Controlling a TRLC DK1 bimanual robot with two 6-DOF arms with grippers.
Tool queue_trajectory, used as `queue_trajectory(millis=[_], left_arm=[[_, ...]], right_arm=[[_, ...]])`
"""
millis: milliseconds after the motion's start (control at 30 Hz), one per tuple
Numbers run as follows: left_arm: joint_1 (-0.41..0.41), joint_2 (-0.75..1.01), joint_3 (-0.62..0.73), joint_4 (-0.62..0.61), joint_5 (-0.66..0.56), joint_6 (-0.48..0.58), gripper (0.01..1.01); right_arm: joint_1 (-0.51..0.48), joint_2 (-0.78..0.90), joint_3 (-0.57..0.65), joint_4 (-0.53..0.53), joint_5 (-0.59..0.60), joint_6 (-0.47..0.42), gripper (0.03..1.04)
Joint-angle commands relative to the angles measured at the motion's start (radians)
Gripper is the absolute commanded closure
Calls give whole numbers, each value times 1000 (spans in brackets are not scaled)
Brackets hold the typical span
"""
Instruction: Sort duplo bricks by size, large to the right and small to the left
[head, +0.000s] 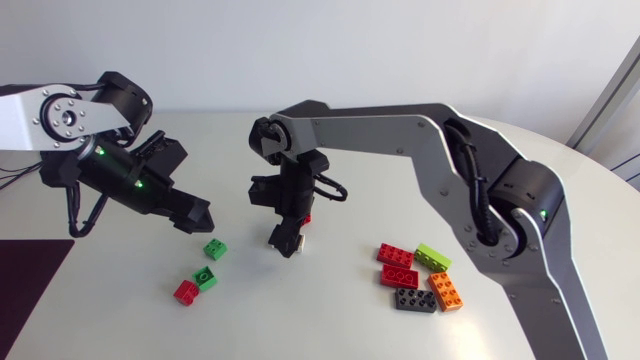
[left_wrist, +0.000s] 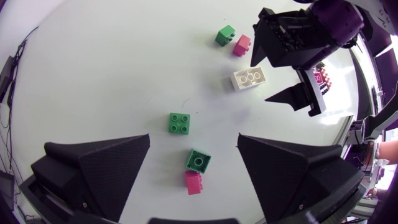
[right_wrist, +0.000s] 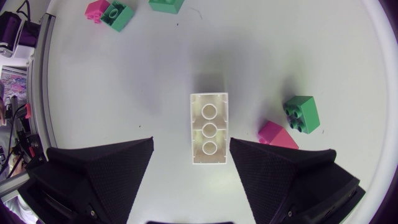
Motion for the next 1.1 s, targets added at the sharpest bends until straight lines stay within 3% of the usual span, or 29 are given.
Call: queue_trajectory(millis=[0, 800, 867, 967, 1067], left_arm=[[6, -1, -31, 5, 15, 17, 49], [5, -4, -49, 13, 33, 17, 49], [5, -4, -49, 13, 33, 19, 49], [5, -5, -49, 13, 33, 19, 49], [6, -5, -49, 13, 33, 19, 49]], right_arm=[[8, 31, 15, -16, -8, 8, 182], [19, 98, 41, 3, -11, 39, 193], [16, 101, 46, 6, -14, 43, 307], [6, 92, 47, 29, -47, 53, 605], [0, 69, 19, 69, -56, 53, 838]])
